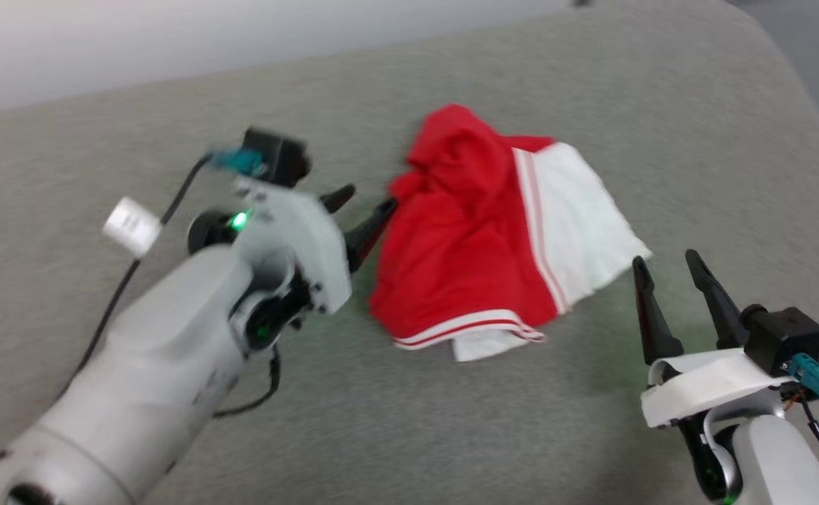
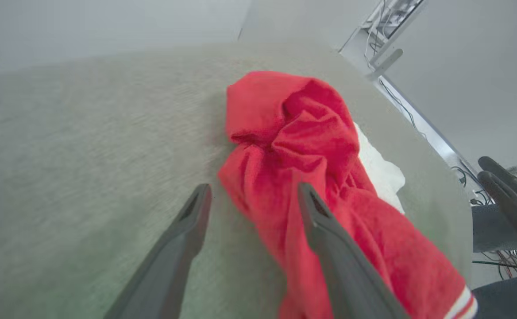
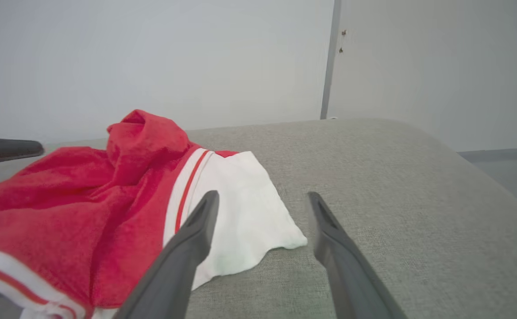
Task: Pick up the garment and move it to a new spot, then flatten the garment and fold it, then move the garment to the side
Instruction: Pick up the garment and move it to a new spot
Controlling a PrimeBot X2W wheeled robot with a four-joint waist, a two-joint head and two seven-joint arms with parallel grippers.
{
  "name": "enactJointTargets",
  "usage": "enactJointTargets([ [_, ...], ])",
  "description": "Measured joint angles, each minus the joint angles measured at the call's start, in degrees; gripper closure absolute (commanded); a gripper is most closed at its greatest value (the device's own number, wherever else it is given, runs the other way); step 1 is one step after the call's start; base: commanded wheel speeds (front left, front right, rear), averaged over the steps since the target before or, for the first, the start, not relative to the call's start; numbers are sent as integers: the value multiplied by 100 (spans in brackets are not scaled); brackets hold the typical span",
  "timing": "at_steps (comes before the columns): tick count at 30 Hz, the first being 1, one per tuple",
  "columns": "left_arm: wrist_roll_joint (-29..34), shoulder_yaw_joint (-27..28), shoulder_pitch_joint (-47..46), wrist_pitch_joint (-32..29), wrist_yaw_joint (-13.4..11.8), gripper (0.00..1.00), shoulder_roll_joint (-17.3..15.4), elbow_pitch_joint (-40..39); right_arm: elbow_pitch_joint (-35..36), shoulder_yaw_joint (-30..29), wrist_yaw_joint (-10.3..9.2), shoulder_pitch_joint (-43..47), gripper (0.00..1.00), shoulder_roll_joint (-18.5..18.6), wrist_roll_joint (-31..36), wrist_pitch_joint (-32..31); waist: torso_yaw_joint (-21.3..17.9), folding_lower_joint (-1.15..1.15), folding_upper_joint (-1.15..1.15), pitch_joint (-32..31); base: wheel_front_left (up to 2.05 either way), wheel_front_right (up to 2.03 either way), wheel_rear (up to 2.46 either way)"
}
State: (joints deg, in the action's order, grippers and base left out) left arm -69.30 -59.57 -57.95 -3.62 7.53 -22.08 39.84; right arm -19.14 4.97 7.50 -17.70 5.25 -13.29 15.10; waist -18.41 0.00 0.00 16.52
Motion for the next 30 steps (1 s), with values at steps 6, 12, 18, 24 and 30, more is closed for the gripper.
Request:
enactJointTargets([
  [6,-331,335,1015,1397,0,0,-203,54,-191,8,0,84,0,287,33,1,674,0,0,-324,0,0,0],
  [12,-312,746,2004,1850,-41,0,-218,140,-333,-78,0,315,0,537,-26,-8,1245,0,0,-674,0,0,0],
  [18,571,2447,3056,1876,-209,0,-312,-584,-285,-218,0,553,0,724,-60,-96,1689,0,0,-996,0,0,0],
  [24,2345,3650,4358,1875,-683,0,-156,-1775,-152,-378,0,782,0,861,-83,-204,1972,0,0,-1272,0,0,0],
  [30,3639,4643,5277,1875,-809,0,309,-2727,-13,-534,0,903,0,917,-111,-333,2095,0,0,-1438,0,0,0],
])
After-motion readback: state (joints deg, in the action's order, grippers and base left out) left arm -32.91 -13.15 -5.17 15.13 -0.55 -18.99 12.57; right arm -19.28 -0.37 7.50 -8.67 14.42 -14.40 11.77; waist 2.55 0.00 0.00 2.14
